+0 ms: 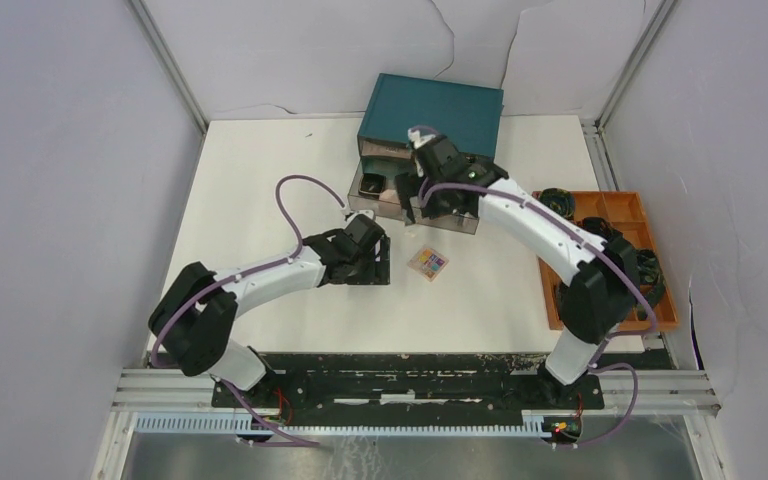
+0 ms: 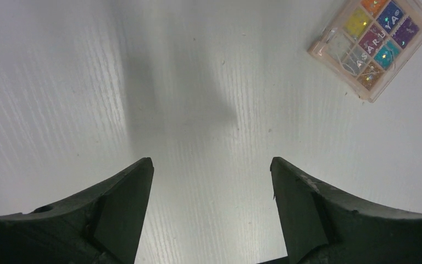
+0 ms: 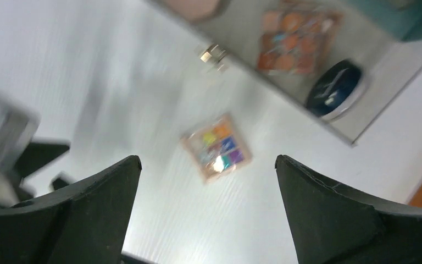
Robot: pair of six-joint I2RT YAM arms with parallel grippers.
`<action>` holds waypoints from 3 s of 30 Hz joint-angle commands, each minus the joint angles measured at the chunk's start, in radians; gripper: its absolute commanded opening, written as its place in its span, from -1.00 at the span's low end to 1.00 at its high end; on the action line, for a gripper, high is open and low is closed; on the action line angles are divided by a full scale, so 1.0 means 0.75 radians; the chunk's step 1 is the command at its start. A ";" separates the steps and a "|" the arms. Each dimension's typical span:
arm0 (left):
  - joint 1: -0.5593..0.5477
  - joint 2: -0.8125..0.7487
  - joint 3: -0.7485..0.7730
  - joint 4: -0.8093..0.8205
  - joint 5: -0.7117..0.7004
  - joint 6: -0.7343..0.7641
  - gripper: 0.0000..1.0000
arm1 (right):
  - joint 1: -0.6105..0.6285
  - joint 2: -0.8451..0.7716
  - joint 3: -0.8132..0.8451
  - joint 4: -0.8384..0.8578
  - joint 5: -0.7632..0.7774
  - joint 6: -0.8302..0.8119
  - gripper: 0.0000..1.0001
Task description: Organize the makeup
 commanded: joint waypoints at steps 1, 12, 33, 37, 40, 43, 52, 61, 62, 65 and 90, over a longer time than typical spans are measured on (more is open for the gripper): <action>0.025 -0.095 -0.038 0.011 -0.036 0.009 0.78 | 0.134 -0.154 -0.243 -0.033 -0.021 0.016 1.00; 0.066 -0.332 -0.155 -0.104 -0.117 -0.030 0.99 | 0.155 0.050 -0.361 -0.001 -0.023 -0.162 1.00; 0.072 -0.438 -0.253 -0.117 -0.144 -0.136 0.99 | 0.119 0.266 -0.275 0.063 -0.200 -0.476 1.00; 0.074 -0.428 -0.259 -0.106 -0.133 -0.139 0.99 | 0.121 0.287 -0.299 0.082 -0.202 -0.466 1.00; 0.072 -0.427 -0.262 -0.103 -0.127 -0.139 0.99 | 0.120 0.303 -0.306 0.101 -0.179 -0.456 1.00; 0.072 -0.425 -0.263 -0.103 -0.127 -0.140 0.99 | 0.120 0.316 -0.298 0.097 -0.167 -0.440 0.87; 0.072 -0.430 -0.287 -0.082 -0.109 -0.137 0.99 | 0.122 0.238 -0.324 0.064 -0.108 -0.364 -0.19; 0.071 -0.433 -0.294 -0.066 -0.104 -0.111 0.99 | 0.156 0.060 -0.083 -0.128 -0.161 -0.325 -0.19; 0.071 -0.431 -0.295 -0.062 -0.101 -0.108 0.99 | 0.158 0.053 -0.033 -0.153 -0.168 -0.326 -0.19; 0.074 -0.419 -0.288 -0.050 -0.098 -0.100 0.99 | 0.156 0.068 0.143 -0.232 -0.163 -0.332 -0.19; 0.127 -0.388 -0.285 -0.055 -0.078 -0.032 0.99 | 0.023 0.509 0.739 -0.340 0.315 -0.297 -0.17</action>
